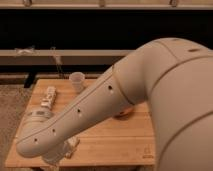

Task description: Move the arm in a circular motion

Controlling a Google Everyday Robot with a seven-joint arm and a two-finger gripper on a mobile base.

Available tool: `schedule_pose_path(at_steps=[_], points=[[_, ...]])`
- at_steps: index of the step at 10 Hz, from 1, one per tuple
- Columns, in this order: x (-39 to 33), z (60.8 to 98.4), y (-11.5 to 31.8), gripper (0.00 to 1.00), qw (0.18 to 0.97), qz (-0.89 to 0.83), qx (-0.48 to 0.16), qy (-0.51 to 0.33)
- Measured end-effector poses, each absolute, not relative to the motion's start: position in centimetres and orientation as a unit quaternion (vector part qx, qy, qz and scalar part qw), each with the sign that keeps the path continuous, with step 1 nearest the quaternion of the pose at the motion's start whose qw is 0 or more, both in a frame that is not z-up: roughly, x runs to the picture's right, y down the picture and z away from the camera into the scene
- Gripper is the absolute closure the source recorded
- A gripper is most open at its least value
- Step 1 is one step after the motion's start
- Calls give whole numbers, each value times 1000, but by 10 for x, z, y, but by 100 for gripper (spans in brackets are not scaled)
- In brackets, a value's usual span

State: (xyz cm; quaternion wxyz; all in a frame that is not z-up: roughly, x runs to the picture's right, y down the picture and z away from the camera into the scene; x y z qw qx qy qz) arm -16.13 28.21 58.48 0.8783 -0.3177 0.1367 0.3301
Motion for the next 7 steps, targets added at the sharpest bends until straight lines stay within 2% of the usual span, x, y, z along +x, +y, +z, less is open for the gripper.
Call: schedule_pose_path(at_steps=[2, 7], points=[[-135, 592, 271, 35, 863, 367, -319, 137], [-49, 652, 192, 35, 812, 480, -302, 137]])
